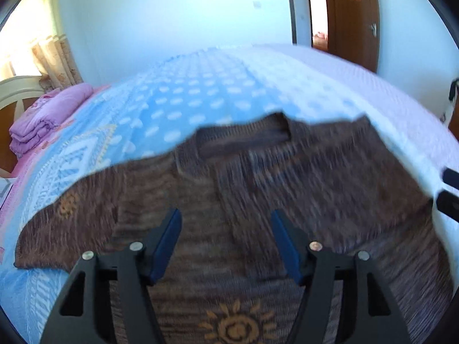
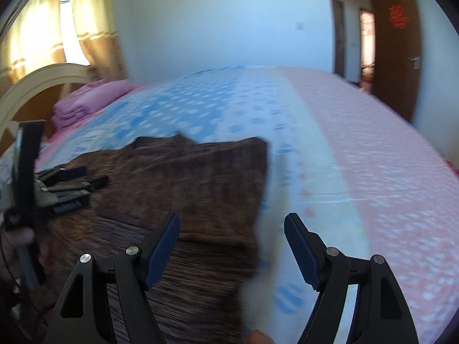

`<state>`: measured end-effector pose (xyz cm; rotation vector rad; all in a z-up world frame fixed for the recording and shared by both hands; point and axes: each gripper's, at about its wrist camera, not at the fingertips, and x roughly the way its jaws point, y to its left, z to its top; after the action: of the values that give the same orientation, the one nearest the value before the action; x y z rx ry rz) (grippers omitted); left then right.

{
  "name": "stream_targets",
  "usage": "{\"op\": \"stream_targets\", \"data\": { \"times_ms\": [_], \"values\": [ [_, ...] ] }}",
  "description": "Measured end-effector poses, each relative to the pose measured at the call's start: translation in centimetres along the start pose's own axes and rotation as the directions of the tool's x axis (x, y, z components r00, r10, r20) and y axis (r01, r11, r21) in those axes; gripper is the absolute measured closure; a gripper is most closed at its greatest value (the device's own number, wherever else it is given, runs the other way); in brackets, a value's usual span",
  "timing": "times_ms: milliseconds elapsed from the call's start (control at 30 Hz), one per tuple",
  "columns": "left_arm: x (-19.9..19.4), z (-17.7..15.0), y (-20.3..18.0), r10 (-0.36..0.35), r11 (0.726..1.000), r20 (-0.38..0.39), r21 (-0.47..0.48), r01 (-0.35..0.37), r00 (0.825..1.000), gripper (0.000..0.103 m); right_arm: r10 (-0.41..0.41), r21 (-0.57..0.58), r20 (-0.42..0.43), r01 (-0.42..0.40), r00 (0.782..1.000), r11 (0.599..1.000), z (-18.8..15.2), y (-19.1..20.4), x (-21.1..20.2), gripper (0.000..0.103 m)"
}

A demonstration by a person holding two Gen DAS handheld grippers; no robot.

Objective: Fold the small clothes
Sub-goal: 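Release the sleeve and press the folded side flat with the right gripper, then grasp the other sleeve cuff of the sweater with the left gripper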

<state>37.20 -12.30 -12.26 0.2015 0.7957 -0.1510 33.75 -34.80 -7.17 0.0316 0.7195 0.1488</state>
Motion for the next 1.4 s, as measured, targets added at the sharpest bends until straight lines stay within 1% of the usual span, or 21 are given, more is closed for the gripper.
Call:
{"op": "stream_targets", "data": {
  "times_ms": [100, 133, 167, 267, 333, 400, 467, 533, 600, 633, 700, 800, 900, 967, 1033, 1067, 1100, 1133, 1200, 1300, 1400],
  "values": [
    [1.3, -1.0, -0.2, 0.060, 0.998, -0.054, 0.025, -0.059, 0.997, 0.035, 0.094, 0.030, -0.081, -0.091, 0.992, 0.995, -0.3, 0.6, 3.0, 0.027],
    [1.5, -1.4, 0.0, 0.056, 0.998, -0.058, 0.019, -0.054, 0.997, 0.034, 0.105, 0.037, -0.117, -0.101, 0.988, 0.994, -0.7, 0.7, 3.7, 0.027],
    [1.3, -1.5, 0.3, 0.050, 0.999, -0.056, 0.002, -0.050, 0.997, 0.030, 0.115, 0.041, -0.156, -0.110, 0.981, 0.993, -1.2, 0.8, 4.2, 0.027],
    [1.2, -1.9, 0.9, 0.044, 0.999, -0.061, -0.029, -0.046, 0.997, 0.026, 0.078, -0.039, -0.197, -0.088, 0.977, 0.995, -1.9, 1.9, 3.6, 0.027],
    [1.1, -2.0, 1.4, 0.014, 0.998, -0.057, -0.054, -0.017, 0.998, 0.026, 0.054, -0.034, -0.189, -0.062, 0.980, 0.998, -1.4, 2.3, 2.6, 0.027],
    [0.9, -2.0, 2.0, -0.015, 0.996, -0.051, -0.086, 0.011, 0.999, 0.026, 0.013, -0.090, -0.121, -0.024, 0.993, 0.996, -0.2, 3.9, 1.8, 0.027],
    [0.1, -2.0, 3.2, -0.018, 0.993, -0.030, -0.115, 0.015, 0.999, 0.026, 0.013, -0.121, -0.112, -0.026, 0.994, 0.992, 0.6, 5.3, 2.2, 0.027],
    [-0.8, -2.2, 4.4, -0.001, 0.992, -0.013, -0.125, -0.001, 1.000, 0.024, 0.044, -0.114, -0.133, -0.059, 0.990, 0.992, 1.4, 6.5, 3.6, 0.027],
    [-1.9, -2.5, 6.3, 0.021, 0.990, 0.003, -0.138, -0.020, 1.000, 0.017, 0.074, -0.112, -0.177, -0.095, 0.981, 0.989, 1.5, 7.7, 5.7, 0.027],
    [-2.5, -2.9, 7.9, 0.049, 0.988, 0.007, -0.144, -0.048, 0.999, 0.014, 0.089, -0.108, -0.190, -0.111, 0.978, 0.988, 1.4, 8.0, 6.2, 0.027],
    [-3.0, -3.5, 10.4, 0.090, 0.984, 0.002, -0.152, -0.088, 0.996, 0.014, 0.121, -0.101, -0.259, -0.152, 0.958, 0.983, 0.2, 8.8, 7.8, 0.027],
    [-3.2, -4.7, 14.9, 0.165, 0.972, -0.027, -0.166, -0.168, 0.986, 0.014, 0.037, -0.214, -0.213, -0.083, 0.976, 0.973, -1.4, 10.2, 7.4, 0.027],
    [-3.1, -6.6, 19.8, 0.248, 0.947, -0.074, -0.194, -0.258, 0.966, 0.014, 0.025, -0.220, -0.204, -0.071, 0.979, 0.973, -1.9, 10.2, 6.9, 0.027],
    [-2.9, -8.1, 23.2, 0.302, 0.919, -0.111, -0.230, -0.320, 0.947, 0.014, 0.035, -0.213, -0.197, -0.078, 0.980, 0.974, -2.1, 10.0, 6.8, 0.027],
    [-3.3, -9.9, 26.7, 0.327, 0.881, -0.153, -0.307, -0.359, 0.933, 0.014, 0.046, -0.200, -0.193, -0.086, 0.980, 0.976, -2.3, 9.7, 6.7, 0.027],
    [-3.5, -10.7, 28.0, 0.326, 0.867, -0.166, -0.340, -0.365, 0.931, 0.014, 0.046, -0.200, -0.190, -0.085, 0.981, 0.976, -2.3, 9.7, 6.7, 0.027],
    [-3.7, -11.2, 28.8, 0.323, 0.855, -0.176, -0.366, -0.367, 0.930, 0.014, 0.043, -0.205, -0.186, -0.081, 0.982, 0.975, -2.3, 9.8, 6.7, 0.027],
    [-3.9, -12.0, 30.1, 0.319, 0.834, -0.185, -0.410, -0.368, 0.929, 0.014, 0.040, -0.208, -0.184, -0.079, 0.982, 0.975, -2.2, 10.0, 6.9, 0.027],
    [-3.8, -12.6, 31.1, 0.308, 0.813, -0.193, -0.455, -0.363, 0.932, 0.014, 0.036, -0.211, -0.181, -0.075, 0.983, 0.975, -2.2, 10.1, 6.9, 0.027],
    [-3.6, -12.9, 31.8, 0.268, 0.786, -0.190, -0.523, -0.328, 0.944, 0.016, 0.036, -0.211, -0.178, -0.074, 0.983, 0.975, -2.3, 10.0, 6.8, 0.026],
    [-3.6, -12.6, 32.0, 0.198, 0.762, -0.150, -0.598, -0.248, 0.969, 0.026, 0.027, -0.217, -0.173, -0.065, 0.985, 0.974, -2.5, 9.9, 6.4, 0.026]
  ]
}}
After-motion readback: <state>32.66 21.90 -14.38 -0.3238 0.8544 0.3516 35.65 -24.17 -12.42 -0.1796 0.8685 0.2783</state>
